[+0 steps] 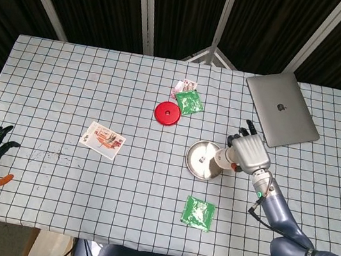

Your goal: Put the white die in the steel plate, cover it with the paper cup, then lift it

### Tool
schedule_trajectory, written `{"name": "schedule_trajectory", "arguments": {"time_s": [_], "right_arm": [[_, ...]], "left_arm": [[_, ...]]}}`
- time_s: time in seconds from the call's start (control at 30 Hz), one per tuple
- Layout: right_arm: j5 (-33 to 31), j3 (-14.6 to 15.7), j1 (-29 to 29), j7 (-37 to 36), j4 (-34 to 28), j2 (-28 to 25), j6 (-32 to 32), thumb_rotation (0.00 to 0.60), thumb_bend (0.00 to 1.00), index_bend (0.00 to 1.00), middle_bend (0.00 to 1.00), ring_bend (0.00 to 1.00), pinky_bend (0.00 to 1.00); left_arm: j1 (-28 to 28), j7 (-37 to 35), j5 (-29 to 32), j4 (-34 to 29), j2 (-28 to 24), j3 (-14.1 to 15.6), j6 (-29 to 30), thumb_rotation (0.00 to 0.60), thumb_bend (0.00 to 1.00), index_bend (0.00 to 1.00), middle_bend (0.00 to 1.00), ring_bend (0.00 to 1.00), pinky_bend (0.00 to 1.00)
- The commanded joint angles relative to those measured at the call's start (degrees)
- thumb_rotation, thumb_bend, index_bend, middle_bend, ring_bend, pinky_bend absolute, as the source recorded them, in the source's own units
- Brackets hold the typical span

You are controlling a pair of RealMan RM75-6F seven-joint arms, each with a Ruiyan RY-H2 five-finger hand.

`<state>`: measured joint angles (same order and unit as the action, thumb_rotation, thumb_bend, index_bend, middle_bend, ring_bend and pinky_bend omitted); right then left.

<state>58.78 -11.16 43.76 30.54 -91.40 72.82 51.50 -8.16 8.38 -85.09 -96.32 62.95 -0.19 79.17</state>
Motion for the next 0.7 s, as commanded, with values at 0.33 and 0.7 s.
{"name": "schedule_trajectory", "arguments": {"time_s": [0.33,0.7], "right_arm": [[-2.6,0.5,3.7,4.4,2.0,6.3,1.4,0.600,0.40,0.51,0.48,0.23,0.00],[-3.3,1.4,5.0,3.0,8.2,10.9,0.0,0.600,0.41,0.53,0.48,0.23,0.00]], "left_arm": [[-0.7,-0.5,0.2,0.4,-0.1,0.1,-1.4,0.600,0.27,0.26,0.00,0.00,0.13],[-1.1,-0.4,0.6,0.5,0.0,0.1,-2.2,0.600,0.27,0.26,0.00,0.00,0.13]]}}
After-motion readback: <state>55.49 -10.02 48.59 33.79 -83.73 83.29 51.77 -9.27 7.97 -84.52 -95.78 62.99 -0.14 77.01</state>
